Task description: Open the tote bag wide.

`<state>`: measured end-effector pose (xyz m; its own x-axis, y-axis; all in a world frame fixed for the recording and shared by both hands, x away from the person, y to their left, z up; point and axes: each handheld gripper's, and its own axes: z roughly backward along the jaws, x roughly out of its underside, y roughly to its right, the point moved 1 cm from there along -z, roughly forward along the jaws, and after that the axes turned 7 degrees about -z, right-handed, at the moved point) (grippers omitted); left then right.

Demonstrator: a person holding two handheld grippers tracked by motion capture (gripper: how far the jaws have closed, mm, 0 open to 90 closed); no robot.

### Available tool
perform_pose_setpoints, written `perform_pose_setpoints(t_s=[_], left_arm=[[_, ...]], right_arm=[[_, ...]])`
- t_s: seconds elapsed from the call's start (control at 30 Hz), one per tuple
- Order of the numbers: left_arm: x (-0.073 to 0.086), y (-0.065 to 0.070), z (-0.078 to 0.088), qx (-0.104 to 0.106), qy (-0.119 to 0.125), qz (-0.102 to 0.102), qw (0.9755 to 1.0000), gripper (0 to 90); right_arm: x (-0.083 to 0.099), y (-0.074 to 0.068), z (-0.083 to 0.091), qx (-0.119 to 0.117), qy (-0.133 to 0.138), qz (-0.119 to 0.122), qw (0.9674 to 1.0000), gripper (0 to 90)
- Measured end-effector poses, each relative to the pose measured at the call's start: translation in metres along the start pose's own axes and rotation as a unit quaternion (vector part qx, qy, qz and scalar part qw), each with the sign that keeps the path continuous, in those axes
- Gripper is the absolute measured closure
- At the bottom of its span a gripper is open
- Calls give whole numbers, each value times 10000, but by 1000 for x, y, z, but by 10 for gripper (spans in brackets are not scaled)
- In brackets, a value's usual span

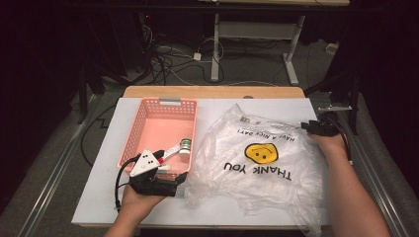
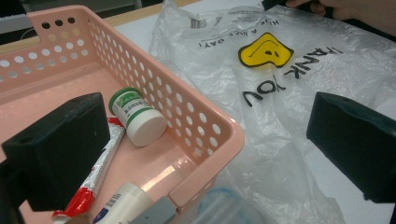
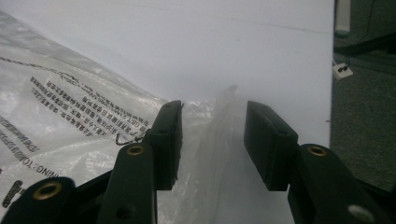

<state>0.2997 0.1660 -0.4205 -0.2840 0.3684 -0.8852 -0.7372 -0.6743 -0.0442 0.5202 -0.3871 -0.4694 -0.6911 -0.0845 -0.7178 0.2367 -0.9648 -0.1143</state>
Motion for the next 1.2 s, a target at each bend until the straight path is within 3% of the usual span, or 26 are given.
perform_pose_setpoints(t_s=[0.03,0.07,0.1,0.13,0.2,0.27,0.3,0.37,0.43,0.47,0.63,0.77,0.8,0.97,1.07,1.1,1.13,1.2], left_arm=[[0,0,0,2,-7,1,10000,0],[0,1,0,7,-3,0,10000,0],[0,1,0,22,7,-2,10000,0],[-1,2,0,27,15,-3,10000,0],[-2,3,-1,46,23,-20,10000,0],[-3,5,-1,73,39,-36,10000,0],[-3,6,-2,83,35,-57,9999,0],[-4,7,-2,91,42,-63,9999,0],[-4,7,-2,104,38,-73,9999,0],[-4,7,-2,112,40,-69,9999,0],[-4,7,-3,148,43,-55,9999,0],[-5,9,-5,202,68,-67,9998,0],[-6,9,-5,226,78,-75,9997,0],[-6,10,-6,309,81,-147,9994,0],[-6,11,-6,330,80,-160,9993,0],[-6,11,-5,338,105,-151,9993,0],[-6,11,-5,350,134,-144,9992,0],[-7,11,-4,386,194,-83,9990,0]], right_arm=[[1,0,-3,-12,-39,-7,10000,610],[2,-2,-7,31,-43,121,9999,698],[2,-2,-7,31,-43,121,9999,698],[2,-4,-8,-113,-44,161,9998,898],[2,-5,-9,-134,-52,202,9997,900],[1,-6,-8,-61,9,222,9997,900],[1,1,-4,85,165,68,9998,900],[1,5,-2,131,204,45,9997,900],[3,21,9,377,378,-128,9985,900],[3,21,9,377,378,-128,9985,900],[10,54,36,688,598,-506,9945,900],[22,69,57,899,734,-676,9909,900],[26,71,61,935,742,-743,9901,900],[49,70,80,1042,709,-622,9901,879],[58,64,99,964,757,-584,9907,690],[61,54,117,944,823,-427,9912,630],[61,54,117,944,823,-427,9912,630],[68,38,134,784,879,-322,9925,614]])
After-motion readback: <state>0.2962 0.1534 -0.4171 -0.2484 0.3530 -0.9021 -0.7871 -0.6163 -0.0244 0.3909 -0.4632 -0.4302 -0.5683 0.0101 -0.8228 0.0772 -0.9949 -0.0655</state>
